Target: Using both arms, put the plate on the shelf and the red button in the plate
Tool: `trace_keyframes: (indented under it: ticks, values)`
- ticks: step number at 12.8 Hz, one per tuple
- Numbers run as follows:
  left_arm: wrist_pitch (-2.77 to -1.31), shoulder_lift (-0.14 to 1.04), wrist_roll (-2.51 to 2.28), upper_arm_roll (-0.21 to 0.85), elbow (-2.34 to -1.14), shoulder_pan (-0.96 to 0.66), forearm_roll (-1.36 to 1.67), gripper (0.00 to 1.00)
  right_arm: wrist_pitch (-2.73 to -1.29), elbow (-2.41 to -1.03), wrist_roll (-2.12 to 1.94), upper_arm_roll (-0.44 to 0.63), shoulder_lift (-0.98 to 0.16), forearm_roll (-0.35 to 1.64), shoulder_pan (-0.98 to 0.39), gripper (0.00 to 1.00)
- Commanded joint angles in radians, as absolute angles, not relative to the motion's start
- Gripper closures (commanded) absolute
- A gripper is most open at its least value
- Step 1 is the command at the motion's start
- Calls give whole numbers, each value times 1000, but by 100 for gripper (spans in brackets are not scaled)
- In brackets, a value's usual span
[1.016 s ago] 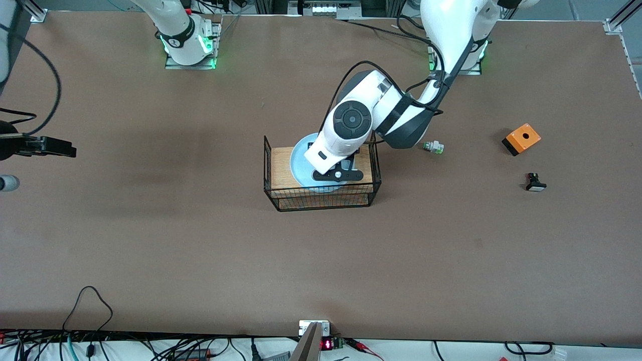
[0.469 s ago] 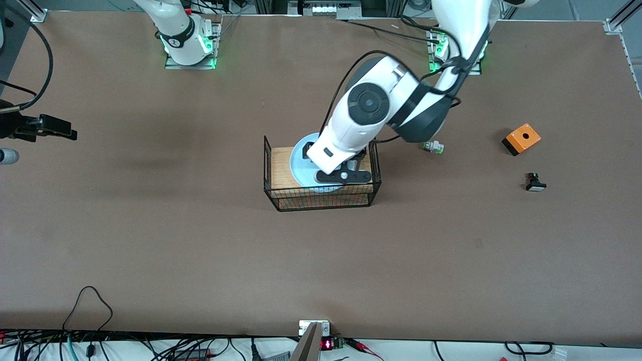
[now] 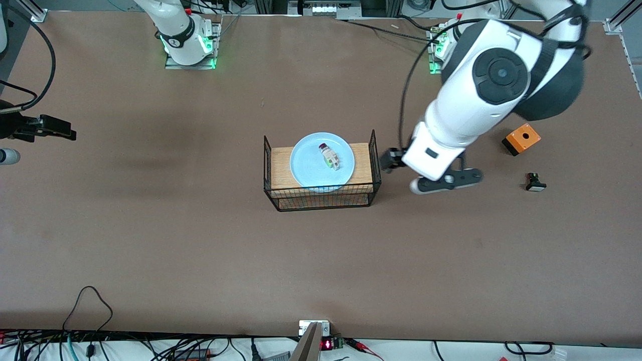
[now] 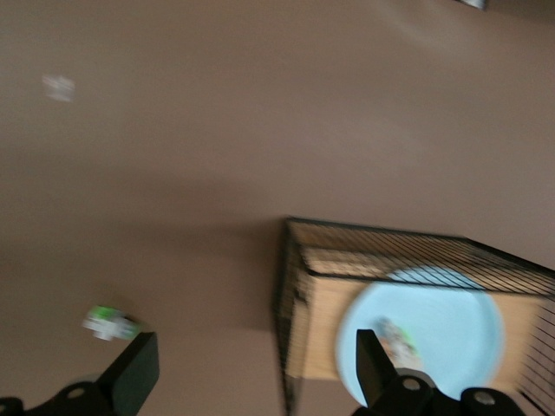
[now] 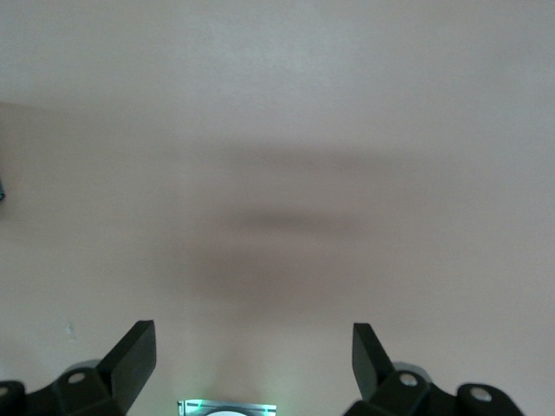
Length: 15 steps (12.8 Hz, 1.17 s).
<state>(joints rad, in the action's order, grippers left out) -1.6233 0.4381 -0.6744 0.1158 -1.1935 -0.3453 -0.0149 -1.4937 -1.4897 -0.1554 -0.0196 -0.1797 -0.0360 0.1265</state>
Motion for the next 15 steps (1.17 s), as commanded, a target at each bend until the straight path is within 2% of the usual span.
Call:
trace_keyframes:
  ticks: [1, 6, 10, 12, 15]
  values:
    - [-1547, 400, -649, 123, -1213, -356, -142, 0, -1502, -1497, -176, -26, -176, -51, 146, 0]
    - [-1519, 397, -408, 123, -1180, -209, -133, 0, -1506, -1483, -160, -28, -176, -43, 141, 0]
    - [-1443, 396, -202, 117, -1138, -53, -73, 0, -1503, -1417, -178, -25, -241, 58, 192, 0]
    - [-1450, 333, -153, 114, -1204, 38, -34, 0, -1500, -1411, -178, -32, -239, 46, 187, 0]
    - [-1550, 194, -80, 115, -1415, 147, 15, 0, -1486, -1411, -178, -37, -238, 18, 183, 0]
